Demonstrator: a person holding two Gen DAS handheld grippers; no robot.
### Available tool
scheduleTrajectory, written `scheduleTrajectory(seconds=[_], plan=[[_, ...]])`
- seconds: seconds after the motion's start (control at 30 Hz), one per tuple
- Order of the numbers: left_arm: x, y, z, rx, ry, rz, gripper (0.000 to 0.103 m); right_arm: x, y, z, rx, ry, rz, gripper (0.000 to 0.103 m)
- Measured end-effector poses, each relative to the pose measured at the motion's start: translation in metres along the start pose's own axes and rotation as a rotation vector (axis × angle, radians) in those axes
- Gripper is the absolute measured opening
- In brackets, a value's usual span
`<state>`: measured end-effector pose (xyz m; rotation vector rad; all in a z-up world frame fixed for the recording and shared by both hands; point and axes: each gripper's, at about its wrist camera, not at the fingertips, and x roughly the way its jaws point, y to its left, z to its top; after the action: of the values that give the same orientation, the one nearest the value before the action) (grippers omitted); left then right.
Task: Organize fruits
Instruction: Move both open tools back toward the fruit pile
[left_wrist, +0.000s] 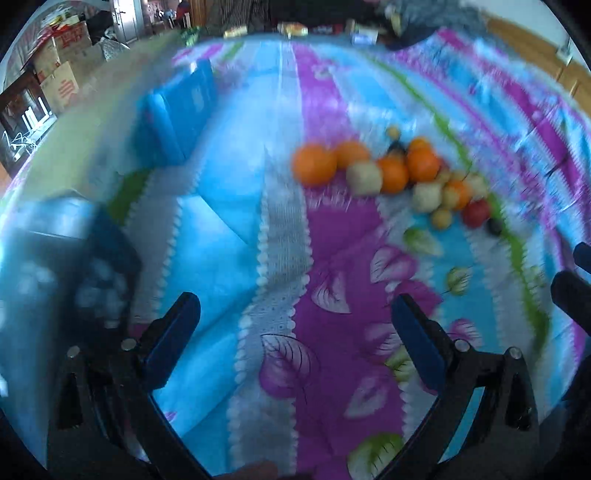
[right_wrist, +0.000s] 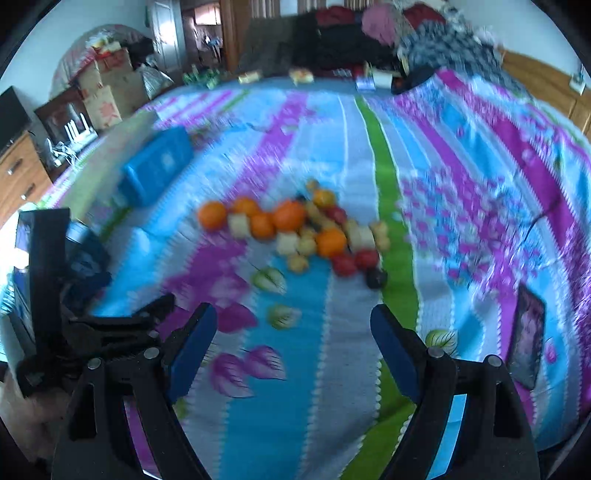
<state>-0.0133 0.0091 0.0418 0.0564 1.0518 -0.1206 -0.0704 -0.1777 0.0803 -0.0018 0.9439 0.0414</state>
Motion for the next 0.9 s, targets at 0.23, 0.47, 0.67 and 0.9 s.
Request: scheduleTrajectory(seconds=[0.23,0.47,0.67,0.9], plan=[[0.034,-0.011,-0.009,0.031,-0.032,0.063,0.103,0.069,-0.04,-0.03,0.075,0.058,-0.014,0.087],[0.038,-0.012,-0.014,0.017,-0.073,0.077,0.103,0.098,-0.049,-0.049,0.057,0.017,-0.059,0.103],[0.042,-0.012,-0.013,0.011,-0.083,0.065,0.103,0.099,-0.049,-0.049,0.06,0.001,-0.058,0.103],[0.044,-0.012,-0.012,0.012,-0.084,0.067,0.103,0.099,-0.049,-0.049,0.059,-0.003,-0.063,0.103]])
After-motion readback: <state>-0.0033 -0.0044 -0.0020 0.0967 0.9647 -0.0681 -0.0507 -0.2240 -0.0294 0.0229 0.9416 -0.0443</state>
